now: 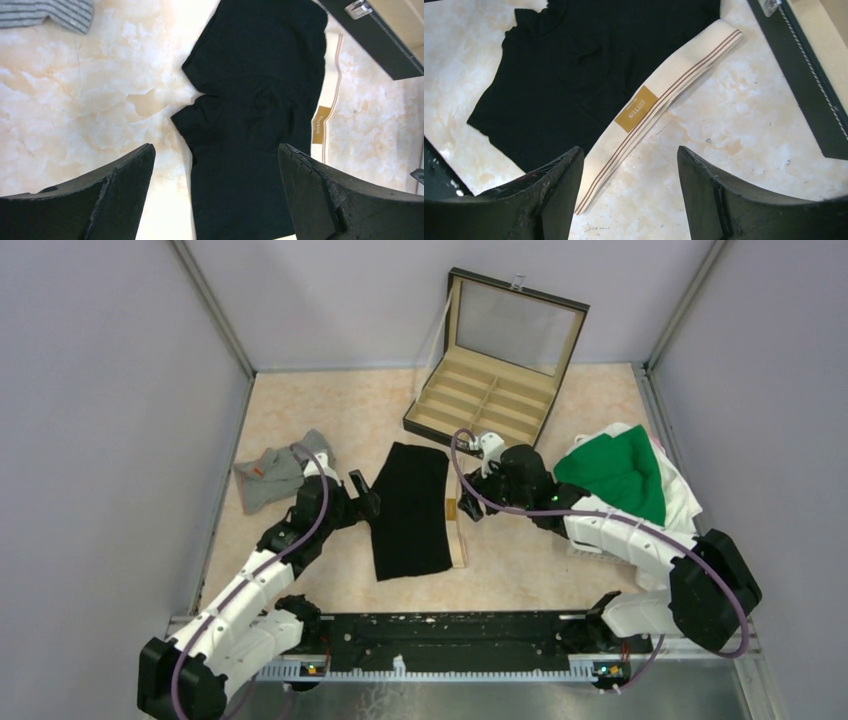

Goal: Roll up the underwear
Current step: Fold the underwear at the center of the board.

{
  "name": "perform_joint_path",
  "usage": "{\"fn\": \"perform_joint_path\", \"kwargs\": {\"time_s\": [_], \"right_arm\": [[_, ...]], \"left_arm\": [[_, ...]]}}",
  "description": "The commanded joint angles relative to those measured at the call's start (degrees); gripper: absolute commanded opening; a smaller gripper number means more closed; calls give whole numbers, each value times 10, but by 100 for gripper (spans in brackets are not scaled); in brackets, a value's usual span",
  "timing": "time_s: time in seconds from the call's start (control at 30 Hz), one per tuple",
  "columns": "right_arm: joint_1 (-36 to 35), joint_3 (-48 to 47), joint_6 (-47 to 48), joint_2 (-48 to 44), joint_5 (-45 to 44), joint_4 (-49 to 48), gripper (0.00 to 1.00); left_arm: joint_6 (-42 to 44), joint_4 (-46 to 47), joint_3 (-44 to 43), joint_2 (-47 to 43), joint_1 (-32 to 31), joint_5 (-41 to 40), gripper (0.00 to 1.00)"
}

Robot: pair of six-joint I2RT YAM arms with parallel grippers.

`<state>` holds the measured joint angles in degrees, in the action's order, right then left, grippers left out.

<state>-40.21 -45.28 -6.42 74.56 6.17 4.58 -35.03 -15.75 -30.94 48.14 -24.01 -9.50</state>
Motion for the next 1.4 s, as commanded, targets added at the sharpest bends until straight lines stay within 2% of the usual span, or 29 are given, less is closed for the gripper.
{"fn": "perform_joint_path", "kwargs": {"time_s": [0.0,0.1,0.23,0.33,0.47,0.67,0.8,1.03,1.37], "right_arm": [[1,-33,57,-5,64,34,71],[-62,-36,113,-1,18,50,75],[-149,-7,166,-13,-71,41,75],[-158,38,144,-51,-98,3,75],[-157,75,114,-101,-130,-16,73],[-158,88,78,-134,-124,-12,69],[-158,99,68,-143,-116,-23,67],[-158,105,68,-153,-113,-20,64],[-158,118,52,-171,-115,-20,60]], "left_arm": [[-19,-68,-23,1,3,-3,99],[-48,-91,-17,7,3,7,99],[-93,-119,1,3,3,37,99],[-116,-139,23,-10,2,87,98],[-161,-162,67,-37,-8,138,89],[-272,-203,117,-110,-99,101,74],[-329,-198,134,-105,-158,72,67],[-402,-234,124,-61,-244,6,65],[-414,-221,107,22,-259,-52,60]]}}
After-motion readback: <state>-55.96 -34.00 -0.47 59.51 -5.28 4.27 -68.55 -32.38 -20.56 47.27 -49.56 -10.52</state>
